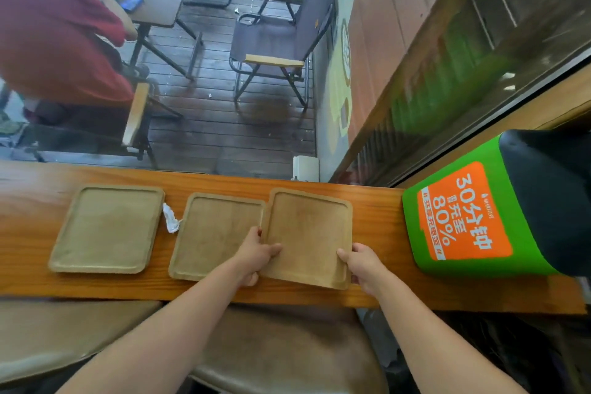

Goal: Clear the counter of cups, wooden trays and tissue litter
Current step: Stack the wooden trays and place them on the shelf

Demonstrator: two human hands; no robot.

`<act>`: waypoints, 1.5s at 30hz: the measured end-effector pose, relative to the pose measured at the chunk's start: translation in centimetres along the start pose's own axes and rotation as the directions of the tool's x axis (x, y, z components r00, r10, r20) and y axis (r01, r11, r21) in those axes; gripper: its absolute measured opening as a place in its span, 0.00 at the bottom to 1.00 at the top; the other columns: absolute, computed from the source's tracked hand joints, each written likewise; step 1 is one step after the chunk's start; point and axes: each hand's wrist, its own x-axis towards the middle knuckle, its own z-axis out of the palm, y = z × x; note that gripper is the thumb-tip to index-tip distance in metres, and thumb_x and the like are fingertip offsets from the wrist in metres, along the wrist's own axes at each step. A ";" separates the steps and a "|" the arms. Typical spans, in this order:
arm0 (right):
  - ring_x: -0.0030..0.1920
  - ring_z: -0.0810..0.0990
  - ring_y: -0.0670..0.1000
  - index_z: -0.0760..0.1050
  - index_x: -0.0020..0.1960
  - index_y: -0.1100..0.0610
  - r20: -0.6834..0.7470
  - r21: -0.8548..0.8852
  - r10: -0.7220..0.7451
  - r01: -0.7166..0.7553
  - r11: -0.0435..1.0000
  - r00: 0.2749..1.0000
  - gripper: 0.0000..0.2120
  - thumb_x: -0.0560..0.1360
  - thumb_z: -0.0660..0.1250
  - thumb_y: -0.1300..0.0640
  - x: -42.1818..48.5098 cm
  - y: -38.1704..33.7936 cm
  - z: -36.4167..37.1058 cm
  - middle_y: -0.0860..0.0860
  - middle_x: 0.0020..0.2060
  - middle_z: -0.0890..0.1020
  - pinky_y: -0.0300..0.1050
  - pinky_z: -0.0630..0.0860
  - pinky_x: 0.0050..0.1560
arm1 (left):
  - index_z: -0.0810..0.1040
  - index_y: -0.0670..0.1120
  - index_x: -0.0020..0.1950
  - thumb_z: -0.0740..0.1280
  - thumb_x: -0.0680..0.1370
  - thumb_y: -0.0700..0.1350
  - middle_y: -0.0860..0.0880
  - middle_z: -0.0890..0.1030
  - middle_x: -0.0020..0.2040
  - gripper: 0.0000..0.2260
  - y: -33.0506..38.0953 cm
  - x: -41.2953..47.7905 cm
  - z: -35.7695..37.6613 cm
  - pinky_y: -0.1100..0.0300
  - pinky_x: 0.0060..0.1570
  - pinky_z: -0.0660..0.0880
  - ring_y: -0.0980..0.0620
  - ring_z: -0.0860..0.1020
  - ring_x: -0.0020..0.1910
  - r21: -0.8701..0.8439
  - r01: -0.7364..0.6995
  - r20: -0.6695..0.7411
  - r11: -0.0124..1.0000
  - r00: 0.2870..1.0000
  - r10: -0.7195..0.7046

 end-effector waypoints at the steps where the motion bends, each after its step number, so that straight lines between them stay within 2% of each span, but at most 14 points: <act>1: 0.56 0.79 0.57 0.73 0.66 0.56 0.009 -0.009 -0.006 0.006 1.000 1.000 0.14 0.81 0.63 0.53 -0.4 -0.6 1.2 0.54 0.56 0.81 0.60 0.77 0.60 | 0.63 0.47 0.73 0.72 0.77 0.46 0.45 0.71 0.69 0.28 -0.2 -0.1 -1.4 0.44 0.68 0.71 0.44 0.72 0.66 -0.001 -0.009 -0.010 1.000 1.000 0.009; 6: 0.53 0.81 0.56 0.72 0.67 0.55 0.063 -0.038 -0.041 0.044 0.998 0.997 0.14 0.82 0.62 0.54 -2.8 -3.3 7.9 0.53 0.55 0.82 0.57 0.79 0.58 | 0.65 0.46 0.70 0.72 0.76 0.46 0.44 0.75 0.66 0.26 -1.2 -0.8 -9.2 0.50 0.59 0.75 0.46 0.75 0.59 0.065 -0.053 -0.084 0.996 0.995 0.058; 9: 0.54 0.81 0.55 0.70 0.69 0.54 0.075 -0.053 -0.044 0.048 0.997 0.996 0.16 0.82 0.62 0.54 -4.3 -4.6 11.6 0.53 0.56 0.82 0.53 0.79 0.56 | 0.68 0.46 0.67 0.73 0.76 0.45 0.43 0.76 0.65 0.23 -1.8 -1.3 -13.4 0.46 0.63 0.75 0.44 0.76 0.61 0.097 -0.068 -0.109 0.993 0.991 0.078; 11: 0.54 0.80 0.56 0.72 0.68 0.55 0.076 -0.054 -0.050 0.054 0.997 0.996 0.15 0.82 0.61 0.56 -5.2 -5.2 13.6 0.53 0.54 0.82 0.50 0.77 0.52 | 0.68 0.45 0.69 0.73 0.75 0.45 0.44 0.76 0.65 0.25 -2.2 -1.7 -15.7 0.45 0.64 0.75 0.43 0.76 0.62 0.120 -0.077 -0.119 0.990 0.989 0.091; 15: 0.51 0.80 0.58 0.71 0.68 0.57 0.059 -0.096 -0.044 0.049 0.994 0.997 0.15 0.82 0.60 0.59 -7.0 -6.0 16.5 0.55 0.55 0.81 0.48 0.75 0.44 | 0.69 0.44 0.68 0.74 0.75 0.44 0.44 0.78 0.63 0.24 -2.9 -2.1 -18.7 0.50 0.60 0.76 0.46 0.78 0.57 0.156 -0.094 -0.086 0.983 0.990 0.108; 20: 0.44 0.75 0.55 0.73 0.66 0.60 0.008 -0.160 -0.021 0.021 0.987 1.000 0.13 0.82 0.59 0.61 -7.9 -6.1 17.5 0.57 0.54 0.81 0.45 0.72 0.37 | 0.71 0.43 0.69 0.74 0.75 0.45 0.44 0.79 0.63 0.25 -3.3 -1.7 -19.6 0.52 0.60 0.75 0.45 0.77 0.62 0.223 -0.102 -0.071 0.970 0.990 0.120; 26: 0.46 0.75 0.56 0.75 0.63 0.60 0.012 -0.190 0.007 -0.004 0.982 1.000 0.11 0.82 0.60 0.62 -7.0 -5.9 17.3 0.57 0.52 0.81 0.48 0.73 0.42 | 0.74 0.43 0.65 0.75 0.74 0.50 0.45 0.80 0.62 0.23 -4.1 -0.6 -19.1 0.52 0.58 0.77 0.45 0.79 0.59 0.348 -0.066 -0.076 0.935 0.992 0.098; 30: 0.45 0.76 0.55 0.74 0.64 0.59 0.036 -0.192 0.036 -0.028 0.981 0.999 0.12 0.82 0.59 0.62 -5.6 -5.7 17.5 0.53 0.50 0.80 0.46 0.74 0.42 | 0.75 0.44 0.66 0.74 0.74 0.51 0.46 0.80 0.62 0.23 -4.6 0.2 -18.7 0.56 0.54 0.76 0.46 0.79 0.60 0.391 -0.059 -0.127 0.919 0.985 0.117; 33: 0.40 0.76 0.51 0.70 0.69 0.60 0.004 -0.157 0.027 -0.026 0.987 1.000 0.16 0.82 0.59 0.64 -4.3 -5.0 18.4 0.50 0.47 0.78 0.42 0.74 0.38 | 0.74 0.44 0.67 0.73 0.75 0.51 0.46 0.79 0.63 0.24 -5.0 0.9 -18.2 0.56 0.55 0.75 0.46 0.78 0.61 0.426 -0.050 -0.177 0.903 0.975 0.137; 34: 0.44 0.77 0.51 0.68 0.71 0.60 -0.005 -0.144 0.014 -0.015 0.989 1.000 0.18 0.82 0.59 0.64 -4.1 -4.9 18.8 0.50 0.49 0.78 0.43 0.77 0.42 | 0.73 0.43 0.68 0.73 0.76 0.50 0.46 0.79 0.63 0.23 -5.1 1.1 -18.1 0.56 0.56 0.76 0.46 0.78 0.62 0.439 -0.048 -0.195 0.897 0.970 0.148; 35: 0.53 0.79 0.53 0.66 0.74 0.60 -0.018 -0.136 0.003 -0.005 0.991 1.000 0.21 0.82 0.59 0.65 -3.9 -4.7 19.2 0.52 0.56 0.78 0.46 0.79 0.51 | 0.73 0.43 0.68 0.72 0.76 0.50 0.45 0.79 0.63 0.23 -5.1 1.2 -17.9 0.55 0.57 0.76 0.46 0.78 0.61 0.452 -0.047 -0.213 0.891 0.964 0.159; 37: 0.66 0.74 0.57 0.63 0.77 0.58 -0.055 -0.138 -0.013 0.006 0.990 0.998 0.25 0.81 0.59 0.65 -3.8 -4.3 20.0 0.55 0.69 0.74 0.53 0.75 0.65 | 0.73 0.42 0.67 0.72 0.77 0.48 0.44 0.79 0.62 0.21 -5.2 1.3 -17.5 0.54 0.57 0.76 0.45 0.78 0.60 0.475 -0.042 -0.250 0.879 0.951 0.181; 40: 0.68 0.73 0.58 0.63 0.77 0.57 -0.082 -0.138 -0.037 0.025 0.990 0.996 0.25 0.81 0.60 0.63 -3.8 -4.1 20.7 0.55 0.71 0.72 0.55 0.74 0.66 | 0.73 0.41 0.66 0.71 0.77 0.47 0.43 0.77 0.61 0.20 -5.3 1.3 -17.0 0.51 0.60 0.75 0.43 0.76 0.61 0.496 -0.021 -0.299 0.868 0.934 0.193; 45: 0.73 0.67 0.59 0.55 0.80 0.56 -0.070 -0.192 -0.019 0.005 0.981 0.997 0.29 0.81 0.61 0.57 -4.2 -4.8 21.1 0.56 0.76 0.63 0.55 0.70 0.70 | 0.72 0.40 0.65 0.69 0.79 0.47 0.41 0.73 0.62 0.19 -5.3 1.1 -16.2 0.52 0.61 0.72 0.44 0.74 0.61 0.515 0.013 -0.340 0.857 0.921 0.190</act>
